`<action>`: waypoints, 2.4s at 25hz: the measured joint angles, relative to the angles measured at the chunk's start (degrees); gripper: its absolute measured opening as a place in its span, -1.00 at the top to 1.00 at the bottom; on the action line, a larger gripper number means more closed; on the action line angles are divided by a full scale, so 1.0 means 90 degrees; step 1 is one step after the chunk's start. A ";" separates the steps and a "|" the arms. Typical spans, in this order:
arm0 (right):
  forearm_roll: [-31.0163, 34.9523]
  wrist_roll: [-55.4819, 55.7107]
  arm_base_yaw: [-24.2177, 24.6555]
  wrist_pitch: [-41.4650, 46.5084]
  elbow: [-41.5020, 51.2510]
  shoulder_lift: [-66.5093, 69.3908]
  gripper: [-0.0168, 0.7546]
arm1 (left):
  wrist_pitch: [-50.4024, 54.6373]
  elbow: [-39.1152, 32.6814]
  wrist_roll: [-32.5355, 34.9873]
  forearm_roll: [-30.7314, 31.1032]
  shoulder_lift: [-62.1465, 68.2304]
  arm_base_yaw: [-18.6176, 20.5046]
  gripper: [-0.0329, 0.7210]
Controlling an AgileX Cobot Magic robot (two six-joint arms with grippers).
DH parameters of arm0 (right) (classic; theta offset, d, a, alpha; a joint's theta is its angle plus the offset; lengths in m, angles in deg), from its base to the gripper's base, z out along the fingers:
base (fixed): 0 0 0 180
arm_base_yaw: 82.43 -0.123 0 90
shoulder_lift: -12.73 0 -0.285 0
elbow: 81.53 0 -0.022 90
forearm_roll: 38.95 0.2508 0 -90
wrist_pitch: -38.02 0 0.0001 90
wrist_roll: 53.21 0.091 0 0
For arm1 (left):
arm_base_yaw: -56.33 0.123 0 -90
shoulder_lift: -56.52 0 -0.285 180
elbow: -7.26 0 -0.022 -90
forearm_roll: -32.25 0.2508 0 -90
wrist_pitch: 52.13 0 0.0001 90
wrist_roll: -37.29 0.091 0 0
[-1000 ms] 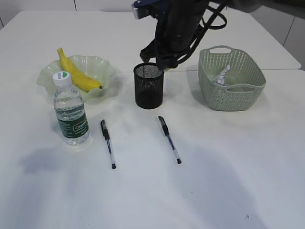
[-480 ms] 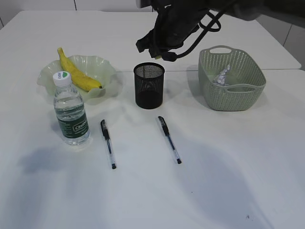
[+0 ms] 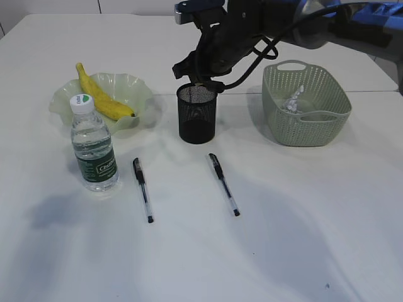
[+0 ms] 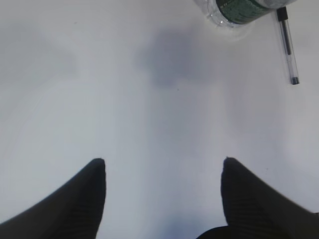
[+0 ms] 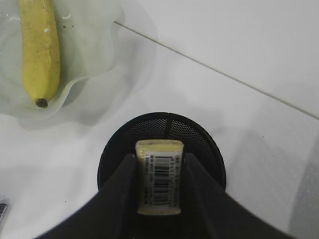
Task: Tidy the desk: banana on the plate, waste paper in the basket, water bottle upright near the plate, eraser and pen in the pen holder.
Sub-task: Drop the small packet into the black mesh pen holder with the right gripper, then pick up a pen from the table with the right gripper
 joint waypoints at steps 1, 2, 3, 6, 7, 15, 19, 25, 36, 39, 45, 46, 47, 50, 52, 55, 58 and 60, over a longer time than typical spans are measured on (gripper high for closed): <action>0.0011 0.0000 0.0000 -0.0030 0.0000 0.0000 0.47 | 0.0000 0.0000 0.0000 0.0000 0.0000 0.0000 -0.44; 0.0011 0.0000 0.0000 -0.0043 0.0000 0.0000 0.46 | 0.0000 0.0000 0.0000 0.0000 0.0000 0.0000 -0.44; 0.0023 0.0000 0.0000 -0.0070 0.0000 0.0000 0.43 | 0.0000 0.0000 0.0000 0.0000 0.0000 0.0000 -0.44; 0.0033 0.0000 0.0026 -0.0107 0.0000 0.0000 0.29 | 0.0000 0.0000 0.0000 0.0000 0.0000 0.0000 -0.44; 0.0033 0.0000 0.0026 -0.0125 0.0000 0.0000 0.21 | 0.0000 0.0000 0.0000 0.0000 0.0000 0.0000 -0.44; 0.0045 0.0000 0.0035 -0.0111 0.0000 0.0000 -0.01 | 0.0000 0.0000 0.0000 0.0000 0.0000 0.0000 -0.44; 0.0045 0.0000 0.0051 0.0592 -0.0069 0.0000 -0.02 | 0.0013 0.0000 0.0000 0.0000 0.0000 0.0000 -0.44; 0.0209 0.0075 0.0051 0.2257 -0.0135 -0.0310 -0.02 | 0.0013 0.0000 0.0000 0.0000 0.0000 0.0000 -0.44; 0.0103 0.1247 -0.0061 0.3537 -0.0172 -0.0597 -0.02 | -0.0021 0.0000 0.0000 0.0000 0.0000 0.0000 -0.44; -0.0117 0.1544 -0.0243 0.3537 -0.0172 -0.0570 -0.02 | -0.0037 0.0000 0.0000 0.0000 0.0000 0.0000 -0.44; -0.0422 0.2011 -0.0439 0.3537 -0.0172 -0.0119 -0.02 | -0.0067 0.0000 0.0000 0.0000 0.0000 0.0000 -0.44; -0.0422 0.2042 -0.0439 0.3537 -0.0172 -0.0027 -0.02 | -0.0071 0.0000 0.0000 0.0000 0.0000 0.0000 -0.44; -0.0437 0.2068 -0.0439 0.3539 -0.0172 0.0066 -0.02 | -0.0071 0.0000 0.0000 0.0000 0.0000 0.0000 -0.44; -0.0447 0.2115 -0.0439 0.3539 -0.0172 0.0235 -0.02 | -0.0071 0.0000 0.0000 0.0000 0.0000 0.0000 -0.44; -0.0489 0.2129 -0.0439 0.3539 -0.0172 0.0311 -0.02 | -0.0093 0.0000 0.0000 0.0000 0.0000 0.0000 -0.44; -0.0531 0.2153 -0.0439 0.3539 -0.0172 0.0428 -0.02 | -0.0126 0.0000 0.0000 0.0000 0.0000 0.0000 -0.44; -0.0612 0.2167 -0.0439 0.3539 -0.0172 0.0553 -0.02 | -0.0151 0.0000 0.0000 0.0000 0.0000 0.0000 -0.44; -0.0667 0.2167 -0.0439 0.3539 -0.0172 0.0638 -0.02 | -0.0151 0.0000 0.0000 -0.0011 0.0000 0.0000 -0.44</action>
